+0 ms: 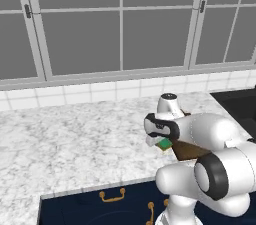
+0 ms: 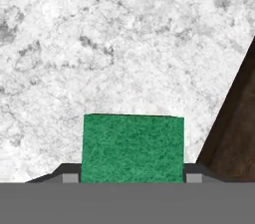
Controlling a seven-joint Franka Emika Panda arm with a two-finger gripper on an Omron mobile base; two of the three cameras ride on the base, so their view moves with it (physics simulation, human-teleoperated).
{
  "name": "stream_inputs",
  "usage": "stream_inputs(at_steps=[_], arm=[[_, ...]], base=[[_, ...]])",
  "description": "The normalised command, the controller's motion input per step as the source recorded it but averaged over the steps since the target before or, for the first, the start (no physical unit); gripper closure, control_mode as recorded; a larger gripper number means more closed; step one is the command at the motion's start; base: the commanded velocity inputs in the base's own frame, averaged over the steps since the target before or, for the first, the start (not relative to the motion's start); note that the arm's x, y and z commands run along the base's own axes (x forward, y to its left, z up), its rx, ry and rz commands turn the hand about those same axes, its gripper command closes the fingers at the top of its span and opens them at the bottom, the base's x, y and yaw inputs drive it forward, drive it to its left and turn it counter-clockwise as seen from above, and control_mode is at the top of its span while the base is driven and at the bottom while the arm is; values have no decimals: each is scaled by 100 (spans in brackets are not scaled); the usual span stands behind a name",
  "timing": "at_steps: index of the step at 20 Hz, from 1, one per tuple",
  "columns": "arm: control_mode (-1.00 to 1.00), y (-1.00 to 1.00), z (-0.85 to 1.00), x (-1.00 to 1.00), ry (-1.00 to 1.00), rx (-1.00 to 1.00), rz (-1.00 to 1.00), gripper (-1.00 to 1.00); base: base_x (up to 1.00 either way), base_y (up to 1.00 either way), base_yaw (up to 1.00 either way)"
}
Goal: Pick up the sponge from the counter and clean the cutting board by briefly scrubbing or pressing down on the cutting board. Once finished, release the sponge.
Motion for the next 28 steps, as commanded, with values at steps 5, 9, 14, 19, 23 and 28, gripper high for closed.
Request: stream_inputs(at_steps=[5,9,14,19,23,28], arm=[[-100,-2,67,-1,3,0,-4,100],[-100,-48,4,-18,4,0,-15,100],[-100,-52,-15,-31,2,0,-25,100],[-100,-26,-34,-23,-4,0,-27,100],[-100,0,-60,10,-5,0,-31,100],[-100,-8,-56,42,0,0,-21,100]], base=[[0,0,0],[0,0,0],[0,0,0],[0,0,0],[0,0,0],[0,0,0]])
